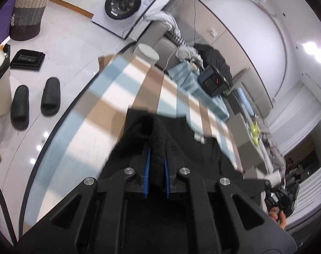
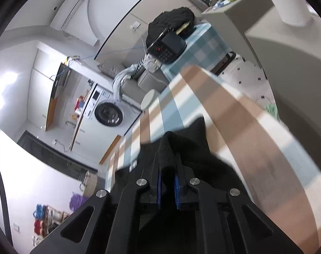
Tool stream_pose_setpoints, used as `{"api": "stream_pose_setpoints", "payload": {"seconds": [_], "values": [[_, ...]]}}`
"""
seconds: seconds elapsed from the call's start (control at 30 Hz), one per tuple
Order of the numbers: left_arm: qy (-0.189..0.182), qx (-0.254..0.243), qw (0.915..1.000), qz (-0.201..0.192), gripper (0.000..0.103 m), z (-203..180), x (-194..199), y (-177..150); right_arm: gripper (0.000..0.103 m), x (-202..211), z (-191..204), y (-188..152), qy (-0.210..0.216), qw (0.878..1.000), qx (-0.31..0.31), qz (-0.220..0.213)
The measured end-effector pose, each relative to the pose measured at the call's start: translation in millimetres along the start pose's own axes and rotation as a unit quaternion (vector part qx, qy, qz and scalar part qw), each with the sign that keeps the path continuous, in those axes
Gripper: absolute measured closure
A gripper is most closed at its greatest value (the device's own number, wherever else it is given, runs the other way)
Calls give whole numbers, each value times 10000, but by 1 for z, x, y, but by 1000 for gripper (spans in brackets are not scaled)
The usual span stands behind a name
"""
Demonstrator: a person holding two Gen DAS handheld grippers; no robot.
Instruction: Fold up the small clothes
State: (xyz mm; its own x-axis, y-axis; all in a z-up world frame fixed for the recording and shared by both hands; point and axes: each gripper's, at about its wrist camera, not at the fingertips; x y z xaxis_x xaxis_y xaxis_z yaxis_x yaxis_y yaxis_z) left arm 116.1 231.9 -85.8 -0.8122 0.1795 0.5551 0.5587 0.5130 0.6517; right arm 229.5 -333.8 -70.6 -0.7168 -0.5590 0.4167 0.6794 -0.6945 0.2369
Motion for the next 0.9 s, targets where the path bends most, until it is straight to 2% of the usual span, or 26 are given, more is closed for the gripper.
{"api": "stream_pose_setpoints", "payload": {"seconds": [0.07,0.1,0.13,0.17,0.23,0.33,0.6,0.7,0.83,0.9], "values": [[-14,184,9998,-86,92,6,-13,15,92,-17,3,16,-104,9997,-184,-82],[89,311,9994,-98,89,11,-19,20,87,-29,2,24,-229,9991,-300,-170],[287,410,9987,-16,79,16,-25,24,76,-37,0,30,-473,9978,-368,-299],[457,480,9977,126,70,20,-31,26,69,-41,-3,34,-659,9963,-410,-376],[503,514,9973,169,67,27,-32,25,69,-43,-7,36,-676,9961,-468,-315],[634,243,9975,199,49,26,-27,14,65,-39,-11,29,-830,9962,-163,-204],[841,-533,9932,611,44,5,-36,-13,63,-39,-17,-5,-1382,9868,786,322],[836,-721,9919,628,44,-4,-42,-11,63,-39,-15,-13,-1435,9839,1000,375],[1008,-999,9879,620,44,-20,-56,0,63,-42,-6,-21,-1512,9797,1254,389],[1015,-1117,9857,755,44,-29,-69,5,63,-46,-1,-23,-1515,9781,1368,406]]}}
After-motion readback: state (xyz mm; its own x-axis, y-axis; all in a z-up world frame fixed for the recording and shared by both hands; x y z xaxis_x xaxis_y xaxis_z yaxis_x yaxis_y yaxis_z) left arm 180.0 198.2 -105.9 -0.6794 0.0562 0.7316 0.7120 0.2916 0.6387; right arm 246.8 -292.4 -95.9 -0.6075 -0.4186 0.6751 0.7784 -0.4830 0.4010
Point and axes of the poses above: each gripper's, at about its wrist camera, not at the fingertips, and x roughly against the way its jaws point, z to its left, y to its top, and after that the axes turned 13 degrees about -x, right-handed
